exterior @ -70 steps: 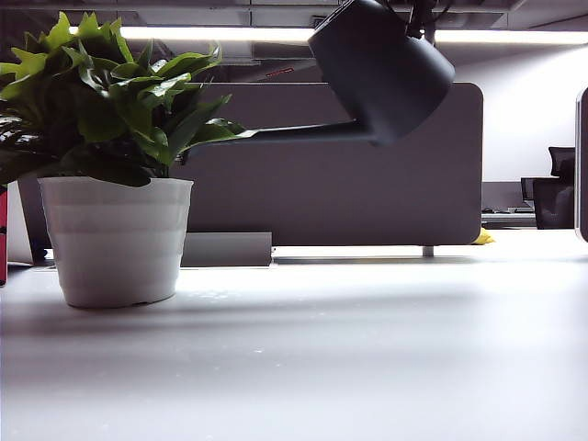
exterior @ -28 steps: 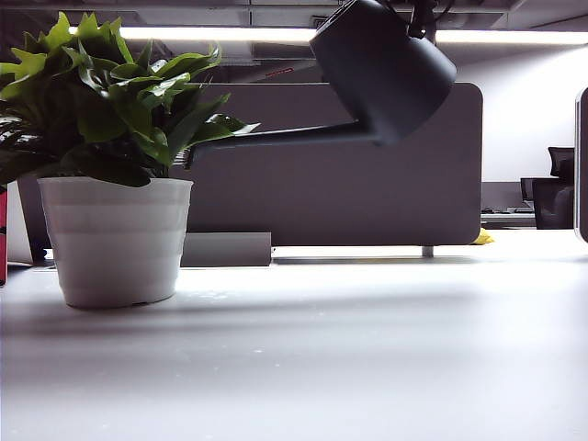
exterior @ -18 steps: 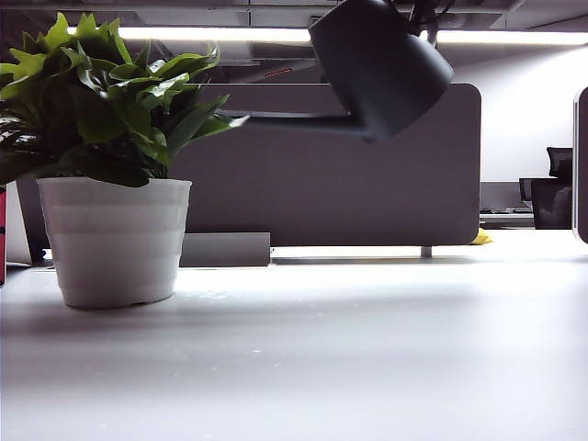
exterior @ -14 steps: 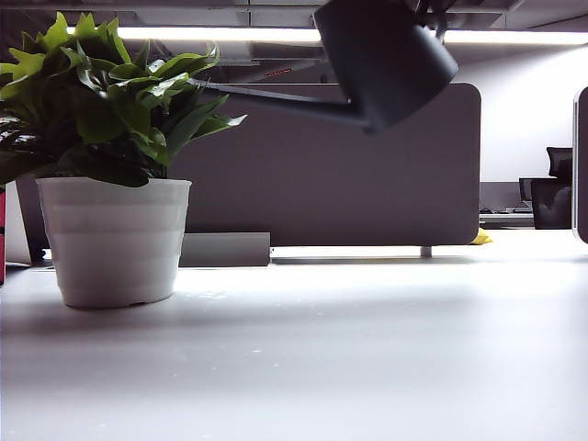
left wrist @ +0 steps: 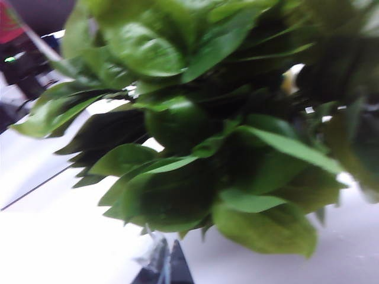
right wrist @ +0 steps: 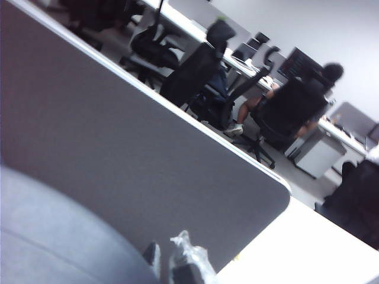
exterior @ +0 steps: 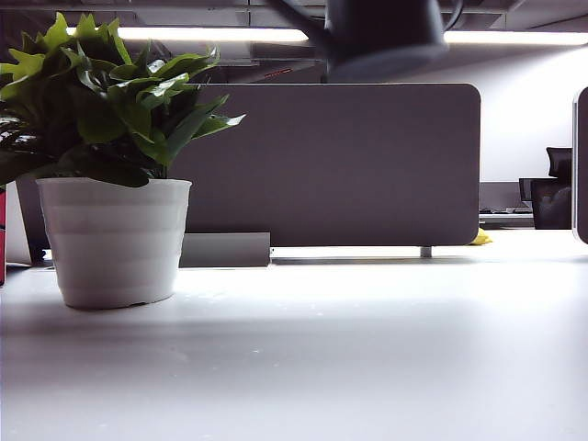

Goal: Pick up the watering can from the table, water the potted plant, and put the can back.

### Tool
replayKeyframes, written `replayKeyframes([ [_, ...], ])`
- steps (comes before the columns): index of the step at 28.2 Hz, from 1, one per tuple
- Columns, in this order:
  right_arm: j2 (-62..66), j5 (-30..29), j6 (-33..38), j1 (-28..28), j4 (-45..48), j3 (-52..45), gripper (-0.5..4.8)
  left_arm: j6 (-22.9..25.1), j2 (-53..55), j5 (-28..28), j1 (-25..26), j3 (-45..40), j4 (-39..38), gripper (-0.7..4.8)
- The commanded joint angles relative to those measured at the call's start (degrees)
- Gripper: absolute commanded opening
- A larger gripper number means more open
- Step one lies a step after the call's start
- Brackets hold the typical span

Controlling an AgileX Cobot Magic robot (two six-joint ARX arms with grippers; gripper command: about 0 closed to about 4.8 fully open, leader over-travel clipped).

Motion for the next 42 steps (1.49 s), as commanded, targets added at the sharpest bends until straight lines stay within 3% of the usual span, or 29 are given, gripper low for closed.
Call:
replayKeyframes([
  [1,-7.23,-0.07,5.92,-0.39,7.23,-4.42,-0.06,-0.02,-0.37,3.48,-0.2,0.24,0.83,-0.06],
  [11,-32.06,-0.07,16.26,-0.37,15.52,-33.22,-0.06,-0.66,-1.36,8.26,-2.64,0.07,4.59,-0.06],
  [19,-46.03,0.2,17.94,-0.39,22.51,-55.91,-0.06,-0.04,-1.09,7.48,-16.44,-2.82,11.61,-0.06],
  [23,-49.05,0.35,17.77,-0.42,33.22,-67.25,-0.06,0.0,0.37,0.37,-23.63,-3.87,13.38,-0.06],
  [28,-47.5,3.82,18.03,-0.72,45.22,-78.27,-0.06,-0.02,2.12,-0.98,-28.09,-3.87,13.2,-0.06],
  [34,-38.69,3.63,20.79,-4.22,57.31,-84.74,-0.06,-0.02,3.15,-1.27,-30.27,-3.89,13.14,-0.06],
  [42,-17.03,-4.7,20.79,-11.43,75.52,-82.16,-0.06,-0.02,3.61,-1.42,-30.29,-4.76,12.46,-0.06],
])
